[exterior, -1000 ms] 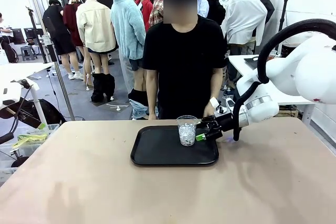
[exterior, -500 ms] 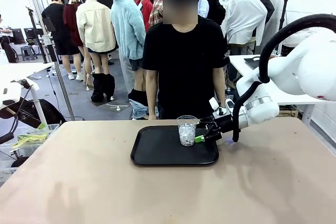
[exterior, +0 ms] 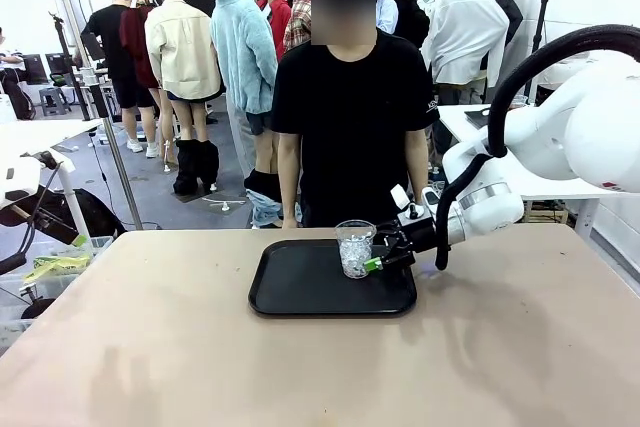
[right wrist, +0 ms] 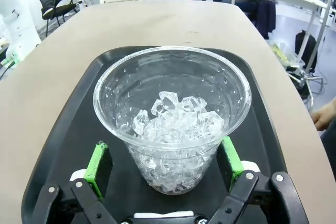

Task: Pour the drink into the iced cup.
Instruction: Pick up the iced cup indicated by the human and present it to them.

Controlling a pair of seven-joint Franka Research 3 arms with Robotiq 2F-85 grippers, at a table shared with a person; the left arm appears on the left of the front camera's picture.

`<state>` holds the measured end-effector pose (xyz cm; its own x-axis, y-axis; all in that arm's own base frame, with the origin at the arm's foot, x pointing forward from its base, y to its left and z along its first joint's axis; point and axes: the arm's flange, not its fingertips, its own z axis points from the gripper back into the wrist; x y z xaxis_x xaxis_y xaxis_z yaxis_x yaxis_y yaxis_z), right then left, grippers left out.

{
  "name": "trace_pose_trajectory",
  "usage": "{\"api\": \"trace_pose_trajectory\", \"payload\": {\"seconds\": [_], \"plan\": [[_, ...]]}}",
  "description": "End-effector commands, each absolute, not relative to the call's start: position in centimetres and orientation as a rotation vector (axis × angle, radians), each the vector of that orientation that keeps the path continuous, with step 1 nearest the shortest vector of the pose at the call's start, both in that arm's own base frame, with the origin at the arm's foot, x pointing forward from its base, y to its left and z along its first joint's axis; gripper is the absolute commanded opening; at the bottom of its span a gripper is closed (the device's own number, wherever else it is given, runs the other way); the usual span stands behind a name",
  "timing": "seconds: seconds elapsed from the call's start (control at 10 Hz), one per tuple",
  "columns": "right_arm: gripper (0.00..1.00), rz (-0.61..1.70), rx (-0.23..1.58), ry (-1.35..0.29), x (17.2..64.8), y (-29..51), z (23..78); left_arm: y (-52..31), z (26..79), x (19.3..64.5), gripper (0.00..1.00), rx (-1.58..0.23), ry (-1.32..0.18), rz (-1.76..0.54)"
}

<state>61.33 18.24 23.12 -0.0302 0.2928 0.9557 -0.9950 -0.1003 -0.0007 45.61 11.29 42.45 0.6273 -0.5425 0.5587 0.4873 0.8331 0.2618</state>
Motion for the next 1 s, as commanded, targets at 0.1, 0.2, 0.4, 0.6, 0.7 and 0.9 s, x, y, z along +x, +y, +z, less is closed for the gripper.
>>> {"api": "trace_pose_trajectory", "payload": {"seconds": [0.1,0.2,0.4,0.6,0.7,0.9], "plan": [[1.0,1.415,1.033,-0.981,61.5,18.9,23.4,11.3,42.5,45.5,1.0,0.096,-0.674,-0.589],[1.0,1.406,1.016,-0.99,61.6,19.0,23.3,11.3,42.5,45.5,1.0,0.096,-0.674,-0.589],[1.0,1.398,1.015,-1.019,62.1,19.0,23.2,11.3,42.5,45.5,1.0,0.096,-0.674,-0.589],[1.0,1.386,1.04,-1.038,62.7,19.0,23.1,11.3,42.5,45.5,1.0,0.096,-0.674,-0.589],[1.0,1.388,1.052,-1.042,62.8,19.0,23.1,11.3,42.5,45.5,1.0,0.096,-0.674,-0.589],[1.0,1.389,1.069,-1.026,63.0,19.0,23.0,11.3,42.5,45.5,1.0,0.096,-0.674,-0.589]]}}
